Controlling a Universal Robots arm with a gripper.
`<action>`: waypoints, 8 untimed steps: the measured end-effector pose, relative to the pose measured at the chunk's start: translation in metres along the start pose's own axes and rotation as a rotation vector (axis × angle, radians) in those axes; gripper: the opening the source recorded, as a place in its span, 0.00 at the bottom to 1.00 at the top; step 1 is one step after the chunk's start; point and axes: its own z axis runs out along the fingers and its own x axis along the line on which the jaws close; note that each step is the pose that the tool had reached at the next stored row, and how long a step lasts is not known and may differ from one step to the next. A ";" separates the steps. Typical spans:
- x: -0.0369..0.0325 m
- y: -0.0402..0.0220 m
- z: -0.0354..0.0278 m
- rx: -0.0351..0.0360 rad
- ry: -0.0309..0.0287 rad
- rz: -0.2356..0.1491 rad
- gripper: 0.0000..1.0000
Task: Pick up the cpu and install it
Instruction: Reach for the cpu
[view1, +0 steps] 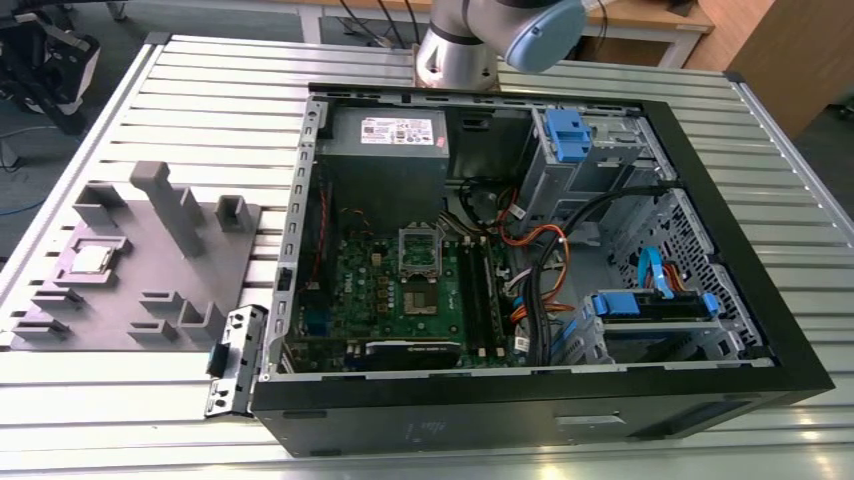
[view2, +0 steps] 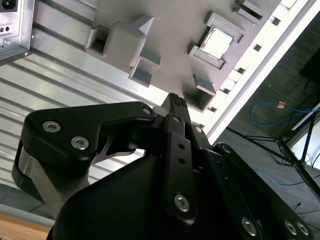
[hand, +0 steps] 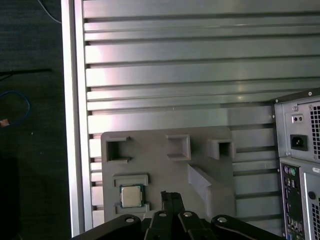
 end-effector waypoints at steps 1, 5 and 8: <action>0.0000 0.0000 0.0000 0.0001 0.0000 0.000 0.11; 0.0001 0.0000 0.0000 0.0001 0.0000 -0.001 0.11; 0.0001 0.0000 0.0000 0.0001 0.0001 -0.002 0.11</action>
